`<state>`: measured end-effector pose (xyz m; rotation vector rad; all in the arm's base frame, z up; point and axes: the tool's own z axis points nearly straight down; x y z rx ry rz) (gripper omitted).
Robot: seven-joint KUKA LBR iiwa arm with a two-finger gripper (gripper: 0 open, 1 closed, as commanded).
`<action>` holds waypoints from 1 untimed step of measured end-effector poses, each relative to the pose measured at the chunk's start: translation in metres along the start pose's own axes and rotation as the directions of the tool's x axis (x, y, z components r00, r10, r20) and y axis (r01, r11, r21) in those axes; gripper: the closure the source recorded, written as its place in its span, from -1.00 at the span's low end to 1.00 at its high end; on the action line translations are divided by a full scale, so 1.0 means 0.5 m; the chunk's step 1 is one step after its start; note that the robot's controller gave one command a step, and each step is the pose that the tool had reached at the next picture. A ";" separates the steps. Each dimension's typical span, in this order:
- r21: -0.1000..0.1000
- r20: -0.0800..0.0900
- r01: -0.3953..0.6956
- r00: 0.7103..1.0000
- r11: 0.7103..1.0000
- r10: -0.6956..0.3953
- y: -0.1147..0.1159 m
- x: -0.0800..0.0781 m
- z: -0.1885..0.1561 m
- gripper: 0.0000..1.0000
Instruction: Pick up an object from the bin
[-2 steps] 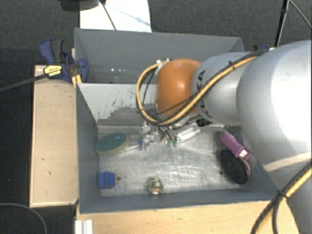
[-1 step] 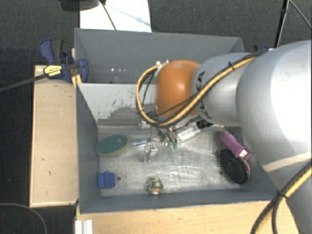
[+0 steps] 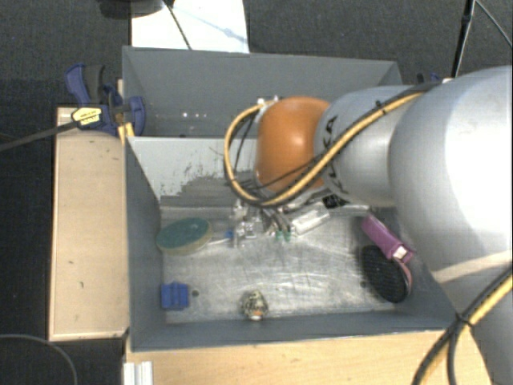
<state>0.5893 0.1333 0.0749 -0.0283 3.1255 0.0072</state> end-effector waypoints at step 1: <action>0.003 -0.005 0.019 1.000 1.000 -0.019 -0.029 0.001 -0.293 1.00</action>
Offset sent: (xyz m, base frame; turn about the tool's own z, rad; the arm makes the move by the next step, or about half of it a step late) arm -0.0048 -0.0153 0.1405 -0.0214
